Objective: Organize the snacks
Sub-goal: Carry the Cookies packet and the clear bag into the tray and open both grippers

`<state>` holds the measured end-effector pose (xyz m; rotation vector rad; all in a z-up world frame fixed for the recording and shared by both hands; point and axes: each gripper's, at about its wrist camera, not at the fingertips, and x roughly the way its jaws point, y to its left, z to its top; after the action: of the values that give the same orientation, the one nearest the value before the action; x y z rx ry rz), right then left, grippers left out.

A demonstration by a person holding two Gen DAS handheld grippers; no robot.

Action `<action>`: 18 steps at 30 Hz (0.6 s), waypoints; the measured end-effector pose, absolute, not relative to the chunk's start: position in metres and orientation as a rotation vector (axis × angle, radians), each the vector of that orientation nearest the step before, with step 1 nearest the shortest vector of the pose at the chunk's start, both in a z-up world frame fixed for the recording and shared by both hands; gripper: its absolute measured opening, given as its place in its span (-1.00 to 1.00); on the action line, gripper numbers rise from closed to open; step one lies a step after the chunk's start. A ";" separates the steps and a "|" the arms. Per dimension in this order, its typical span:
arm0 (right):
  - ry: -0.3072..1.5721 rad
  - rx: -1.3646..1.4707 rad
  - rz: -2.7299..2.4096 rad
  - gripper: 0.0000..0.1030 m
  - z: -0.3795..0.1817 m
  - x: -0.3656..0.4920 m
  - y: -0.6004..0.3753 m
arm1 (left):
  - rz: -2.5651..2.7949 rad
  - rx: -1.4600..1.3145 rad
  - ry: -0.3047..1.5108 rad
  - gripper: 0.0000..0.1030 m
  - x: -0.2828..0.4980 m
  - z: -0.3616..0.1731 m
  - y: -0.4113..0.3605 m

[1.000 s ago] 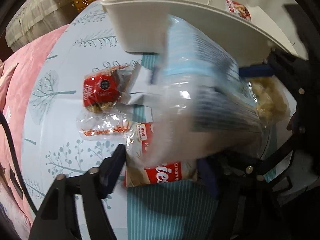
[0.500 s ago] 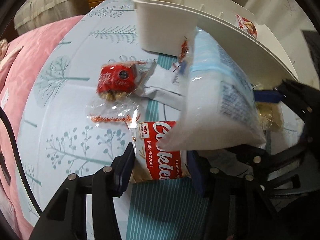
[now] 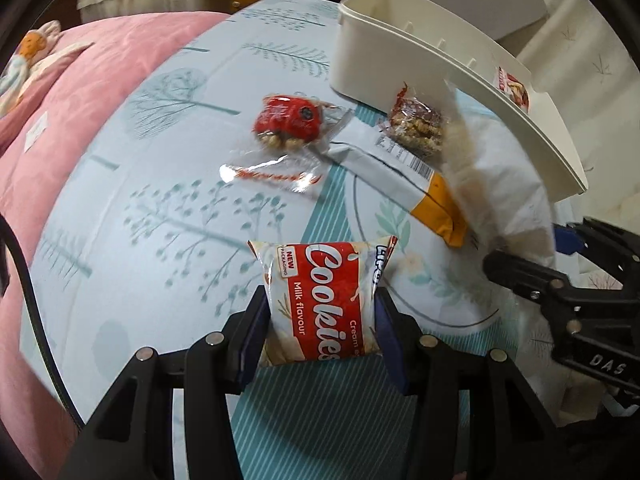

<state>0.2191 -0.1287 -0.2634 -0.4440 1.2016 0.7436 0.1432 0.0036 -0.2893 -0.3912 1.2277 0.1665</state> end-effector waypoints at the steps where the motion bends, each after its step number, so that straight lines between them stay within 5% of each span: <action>1: 1.204 -0.435 0.744 0.00 -0.262 0.217 -0.128 | 0.175 -0.401 1.222 -0.05 0.142 -0.288 0.001; 18: 1.233 -0.174 0.774 -0.23 -0.217 0.184 -0.157 | 0.177 -0.472 1.185 -0.04 0.100 -0.224 0.006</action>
<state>0.1844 -0.1565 -0.2166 -0.1743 1.2331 0.7744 0.0998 0.0057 -0.2239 -0.4718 1.1848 0.1768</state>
